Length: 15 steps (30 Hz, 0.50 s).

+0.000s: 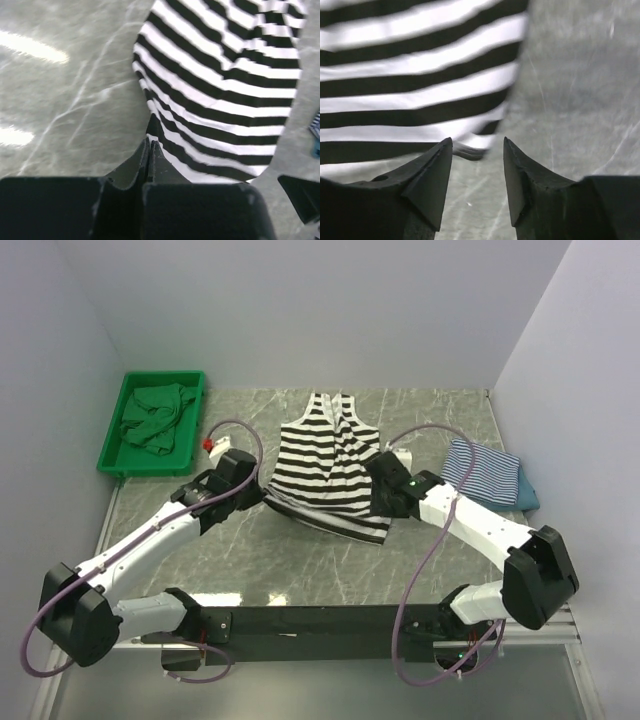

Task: Fold and stack the tank tops

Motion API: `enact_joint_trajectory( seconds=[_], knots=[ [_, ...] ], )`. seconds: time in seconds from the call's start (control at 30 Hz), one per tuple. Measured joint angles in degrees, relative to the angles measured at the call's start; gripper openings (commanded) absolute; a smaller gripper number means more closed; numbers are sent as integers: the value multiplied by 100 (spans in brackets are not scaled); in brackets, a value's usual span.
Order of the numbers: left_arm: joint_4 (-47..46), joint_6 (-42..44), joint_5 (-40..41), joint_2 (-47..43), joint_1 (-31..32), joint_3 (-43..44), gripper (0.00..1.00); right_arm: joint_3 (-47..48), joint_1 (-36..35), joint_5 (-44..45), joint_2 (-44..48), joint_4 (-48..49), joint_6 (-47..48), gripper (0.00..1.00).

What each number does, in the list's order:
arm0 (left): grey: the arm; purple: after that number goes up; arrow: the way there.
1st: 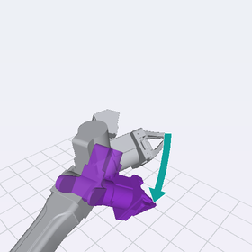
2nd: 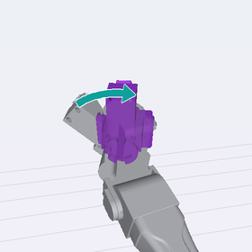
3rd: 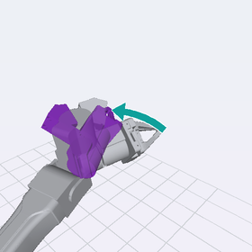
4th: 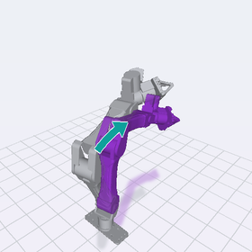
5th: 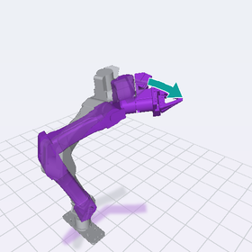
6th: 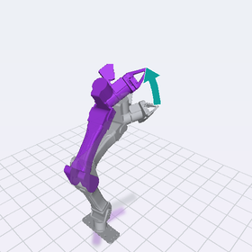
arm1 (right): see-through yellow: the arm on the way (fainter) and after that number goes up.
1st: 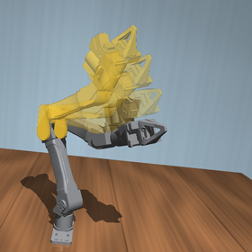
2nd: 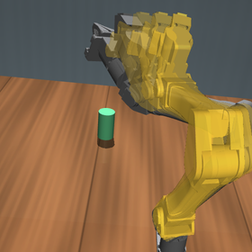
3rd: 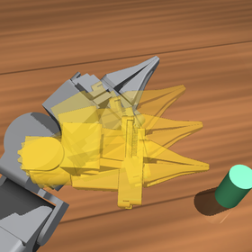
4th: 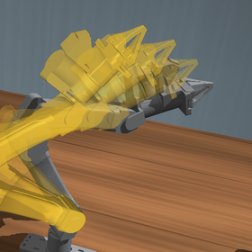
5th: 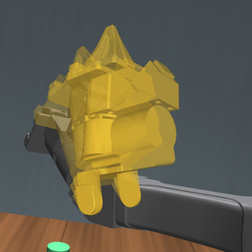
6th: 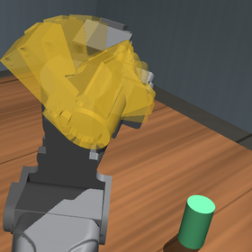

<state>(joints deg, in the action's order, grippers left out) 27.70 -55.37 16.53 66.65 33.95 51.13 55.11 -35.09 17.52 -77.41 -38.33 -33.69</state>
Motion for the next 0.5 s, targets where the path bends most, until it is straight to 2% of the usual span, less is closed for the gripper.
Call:
enact_joint_trajectory(
  seconds=[0.1,0.33,0.5],
  knots=[
    [138,-87,55,-94,-197,-247,1,-354,-28,0,26,-42,-140,54],
    [363,-192,131,-745,-1311,-538,1,-1263,-28,-166,841,404,-761,53],
    [297,-129,-98,-756,-1405,-400,1,-1963,-44,-765,721,1379,-1152,57]
  ],
)
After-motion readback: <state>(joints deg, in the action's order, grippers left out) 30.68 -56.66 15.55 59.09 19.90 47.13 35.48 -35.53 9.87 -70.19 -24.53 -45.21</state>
